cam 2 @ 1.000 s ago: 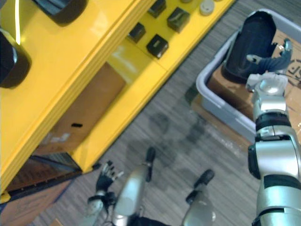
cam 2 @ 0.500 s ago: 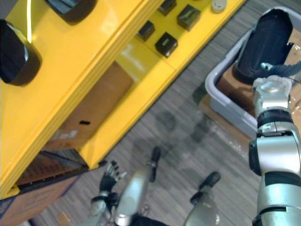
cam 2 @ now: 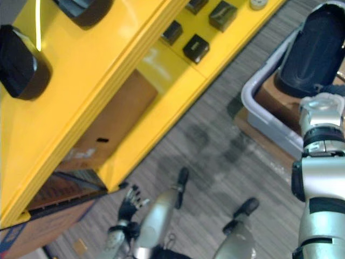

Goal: Walk over and take plastic housings, then place them on the shelf

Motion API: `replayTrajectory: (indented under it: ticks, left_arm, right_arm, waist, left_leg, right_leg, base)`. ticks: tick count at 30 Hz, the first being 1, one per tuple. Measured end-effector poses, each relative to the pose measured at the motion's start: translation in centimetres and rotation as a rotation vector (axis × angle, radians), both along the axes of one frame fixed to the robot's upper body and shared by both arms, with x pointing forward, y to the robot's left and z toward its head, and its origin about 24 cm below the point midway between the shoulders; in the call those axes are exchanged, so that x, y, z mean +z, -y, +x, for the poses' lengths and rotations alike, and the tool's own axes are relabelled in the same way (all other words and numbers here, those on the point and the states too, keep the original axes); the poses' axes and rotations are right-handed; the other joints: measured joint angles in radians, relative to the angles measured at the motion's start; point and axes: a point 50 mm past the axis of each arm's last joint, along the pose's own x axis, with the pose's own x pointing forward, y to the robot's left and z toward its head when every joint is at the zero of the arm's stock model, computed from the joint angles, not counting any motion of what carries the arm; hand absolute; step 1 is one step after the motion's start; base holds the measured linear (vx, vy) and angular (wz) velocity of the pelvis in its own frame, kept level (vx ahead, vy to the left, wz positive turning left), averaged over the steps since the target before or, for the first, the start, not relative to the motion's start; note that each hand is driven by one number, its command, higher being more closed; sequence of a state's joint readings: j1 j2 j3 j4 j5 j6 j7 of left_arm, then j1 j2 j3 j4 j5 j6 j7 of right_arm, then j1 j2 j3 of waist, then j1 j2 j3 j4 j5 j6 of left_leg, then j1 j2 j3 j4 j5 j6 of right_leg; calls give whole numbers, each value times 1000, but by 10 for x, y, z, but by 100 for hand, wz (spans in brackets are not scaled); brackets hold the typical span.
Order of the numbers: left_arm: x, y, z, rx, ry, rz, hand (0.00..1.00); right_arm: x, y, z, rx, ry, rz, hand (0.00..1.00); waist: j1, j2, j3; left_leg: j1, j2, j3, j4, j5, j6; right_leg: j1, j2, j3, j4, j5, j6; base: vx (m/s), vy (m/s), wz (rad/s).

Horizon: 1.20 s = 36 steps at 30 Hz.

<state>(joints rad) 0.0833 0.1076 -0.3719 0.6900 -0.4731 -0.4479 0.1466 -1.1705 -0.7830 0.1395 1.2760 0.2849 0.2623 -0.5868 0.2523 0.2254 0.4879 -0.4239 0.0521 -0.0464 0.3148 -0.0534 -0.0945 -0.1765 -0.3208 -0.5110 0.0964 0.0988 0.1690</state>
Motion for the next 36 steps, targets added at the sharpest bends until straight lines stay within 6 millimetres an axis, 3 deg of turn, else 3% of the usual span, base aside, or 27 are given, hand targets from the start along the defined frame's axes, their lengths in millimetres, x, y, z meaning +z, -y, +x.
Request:
replayTrajectory:
  ticks: [6,7,17,29,36]
  left_arm:
    - [0,0,0,3,1,0,0]
    - [0,1,0,2,1,-1,0]
    - [-1,5,-2,0,-13,-18,0]
    - [0,7,-2,7,-24,-17,0]
    - [2,8,-7,15,-26,-31,0]
  right_arm:
    - [2,10,-6,18,-29,14,0]
    - [4,13,-7,17,-30,10,100]
    - [13,40,-29,-33,-183,-66,100]
    - [-5,53,-45,-60,-498,-84,100]
    - [2,56,-46,-73,-494,-194,100]
  waist:
    - [5,1,-1]
    - [7,3,-2]
    - [10,18,-12]
    - [12,21,-15]
    - [7,21,-15]
  left_leg:
    - [-8,-5,-1,2,-1,1]
    - [-15,-5,-3,4,-1,1]
    - [-33,-6,-18,7,-1,1]
    - [-31,-6,-25,4,-1,1]
    - [-31,-5,-24,6,-1,1]
  right_leg:
    - [-11,-9,-6,19,-10,-3]
    - [-16,-9,-7,22,-11,-4]
    - [-34,-11,-11,43,-24,0]
    - [-32,-12,-19,52,-33,-3]
    - [-31,-12,-19,52,-33,-3]
  base:
    - [-22,10,3]
    - [-43,14,3]
    - [-27,1,2]
    - [-21,-1,2]
    - [-33,1,0]
